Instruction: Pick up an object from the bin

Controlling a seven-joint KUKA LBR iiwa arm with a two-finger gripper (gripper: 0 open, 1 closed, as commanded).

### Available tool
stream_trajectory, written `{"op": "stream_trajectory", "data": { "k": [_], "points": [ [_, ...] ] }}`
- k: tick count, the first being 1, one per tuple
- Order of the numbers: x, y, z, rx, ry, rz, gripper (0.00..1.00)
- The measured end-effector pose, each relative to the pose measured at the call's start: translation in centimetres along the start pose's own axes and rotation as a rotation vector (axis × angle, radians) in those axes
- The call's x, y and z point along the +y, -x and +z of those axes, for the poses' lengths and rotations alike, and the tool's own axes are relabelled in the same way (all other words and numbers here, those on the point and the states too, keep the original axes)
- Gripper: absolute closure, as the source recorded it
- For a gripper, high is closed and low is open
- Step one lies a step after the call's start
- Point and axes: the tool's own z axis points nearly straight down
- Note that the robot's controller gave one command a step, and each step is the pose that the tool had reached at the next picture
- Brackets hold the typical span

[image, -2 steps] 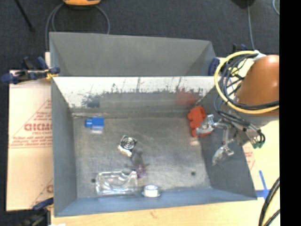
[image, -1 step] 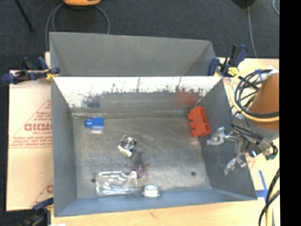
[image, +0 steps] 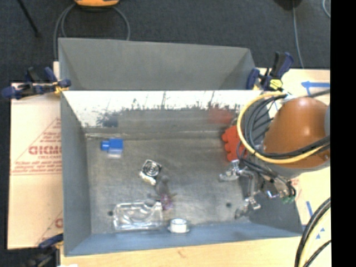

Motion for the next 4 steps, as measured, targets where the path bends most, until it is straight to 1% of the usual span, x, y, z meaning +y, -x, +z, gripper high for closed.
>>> {"op": "stream_trajectory", "data": {
  "k": [1,2,3,4],
  "points": [
    [-5.2,-1.1,1.3,-0.002,-0.008,0.026,0.00],
    [3.1,5.0,2.8,-0.006,-0.002,-0.088,0.00],
    [11.6,5.1,3.1,0.000,0.000,-0.064,0.00],
    [2.6,6.4,3.8,-0.001,-0.008,-0.338,0.00]
  ]
}}
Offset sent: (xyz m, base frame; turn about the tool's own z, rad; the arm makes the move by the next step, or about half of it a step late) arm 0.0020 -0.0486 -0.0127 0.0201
